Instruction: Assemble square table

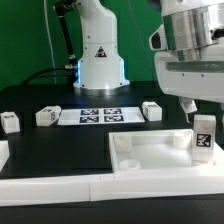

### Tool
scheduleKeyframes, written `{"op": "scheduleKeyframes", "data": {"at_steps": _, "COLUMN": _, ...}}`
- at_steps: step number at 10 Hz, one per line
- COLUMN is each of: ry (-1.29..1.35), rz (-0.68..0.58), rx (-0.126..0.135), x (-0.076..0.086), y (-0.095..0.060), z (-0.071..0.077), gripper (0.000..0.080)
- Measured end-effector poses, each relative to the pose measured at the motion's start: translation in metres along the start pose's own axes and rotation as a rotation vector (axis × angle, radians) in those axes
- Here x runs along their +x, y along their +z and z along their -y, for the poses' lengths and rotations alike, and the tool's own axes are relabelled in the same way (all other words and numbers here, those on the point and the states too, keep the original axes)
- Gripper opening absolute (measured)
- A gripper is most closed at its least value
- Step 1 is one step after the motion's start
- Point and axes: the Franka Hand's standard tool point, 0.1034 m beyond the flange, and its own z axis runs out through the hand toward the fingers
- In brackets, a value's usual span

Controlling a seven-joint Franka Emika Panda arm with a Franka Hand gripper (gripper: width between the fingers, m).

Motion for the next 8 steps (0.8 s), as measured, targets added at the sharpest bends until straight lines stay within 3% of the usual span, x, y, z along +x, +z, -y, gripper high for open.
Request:
{"op": "scheduleKeyframes", "data": {"at_steps": 2, "ry": -0.246, "rz": -0.005, "rx": -0.01, "x": 0.0023, "y": 0.0009, "z": -0.0011, "gripper": 0.0646}}
{"op": "scheduleKeyframes", "data": {"at_steps": 3, "ry": -0.445, "rz": -0.014, "rx": -0.039, "x": 0.0036, "y": 0.0011, "z": -0.0029, "gripper": 0.0649}}
{"op": "scheduleKeyframes", "data": {"at_steps": 5, "ry": -0.756, "rz": -0.029, "rx": -0.072, "x": 0.0087, "y": 0.0069, "z": -0.0033, "gripper": 0.0649}}
{"op": "scheduleKeyframes", "data": {"at_steps": 7, "ry": -0.747, "rz": -0.026, "rx": -0.073, "x": 0.0065, "y": 0.0094, "z": -0.0035, "gripper": 0.0649}}
{"op": "scheduleKeyframes", "data": {"at_steps": 8, "ry": -0.742, "rz": -0.026, "rx": -0.073, "x": 0.0068, "y": 0.0098, "z": -0.0038, "gripper": 0.0545}}
